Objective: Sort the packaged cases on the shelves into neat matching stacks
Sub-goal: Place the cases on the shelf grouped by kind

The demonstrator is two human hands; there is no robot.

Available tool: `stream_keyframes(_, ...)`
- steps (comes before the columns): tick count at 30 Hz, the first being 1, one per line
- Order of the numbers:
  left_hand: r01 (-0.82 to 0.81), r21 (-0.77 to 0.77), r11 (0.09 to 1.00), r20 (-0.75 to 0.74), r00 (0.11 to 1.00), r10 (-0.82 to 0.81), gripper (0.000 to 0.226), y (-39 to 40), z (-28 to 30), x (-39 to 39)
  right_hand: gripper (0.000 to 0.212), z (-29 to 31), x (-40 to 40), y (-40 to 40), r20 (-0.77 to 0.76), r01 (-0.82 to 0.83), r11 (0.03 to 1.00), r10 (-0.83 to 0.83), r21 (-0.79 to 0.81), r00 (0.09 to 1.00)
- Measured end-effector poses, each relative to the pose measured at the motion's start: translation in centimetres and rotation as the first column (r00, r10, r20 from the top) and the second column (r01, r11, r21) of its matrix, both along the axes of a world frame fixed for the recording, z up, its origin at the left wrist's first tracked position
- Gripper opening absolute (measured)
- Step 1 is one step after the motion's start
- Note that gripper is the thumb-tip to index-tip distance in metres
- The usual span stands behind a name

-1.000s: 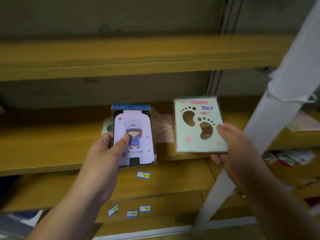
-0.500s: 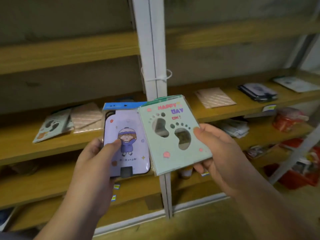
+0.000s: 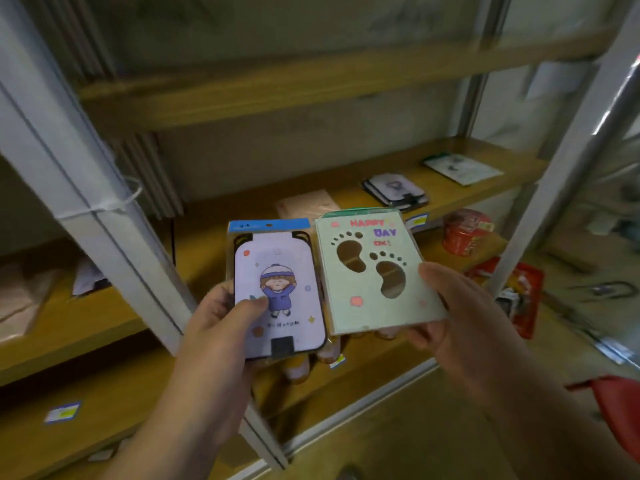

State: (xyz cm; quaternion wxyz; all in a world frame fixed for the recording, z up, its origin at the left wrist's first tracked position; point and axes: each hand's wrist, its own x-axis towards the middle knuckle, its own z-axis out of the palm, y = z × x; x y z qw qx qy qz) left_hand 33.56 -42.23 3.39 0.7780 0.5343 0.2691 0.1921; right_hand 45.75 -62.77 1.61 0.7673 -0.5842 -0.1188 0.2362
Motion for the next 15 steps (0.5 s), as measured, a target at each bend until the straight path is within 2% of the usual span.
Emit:
stream_keyframes(9,0.068,-0.067,0.995,-0.02,0.997,-0.069,0.027,-1.1,-0.4,15.6,0.022,1.2,12.7,-2.9,-0.042,0.199,0.979,-0.2,-0.044,0.979)
stream_keyframes(12,0.101,-0.041,0.994,-0.023,0.995,-0.102,0.03,-1.3,-0.9,20.6,0.025,1.1,16.3,-3.9,-0.043,0.249,0.968,-0.25,-0.043,0.967)
stream_keyframes(15,0.105,-0.001,0.994,-0.056,0.993,-0.105,0.031,-1.8,-1.6,24.5,0.036,0.7,19.3,-4.7,-0.056,0.275,0.96,-0.278,-0.052,0.959)
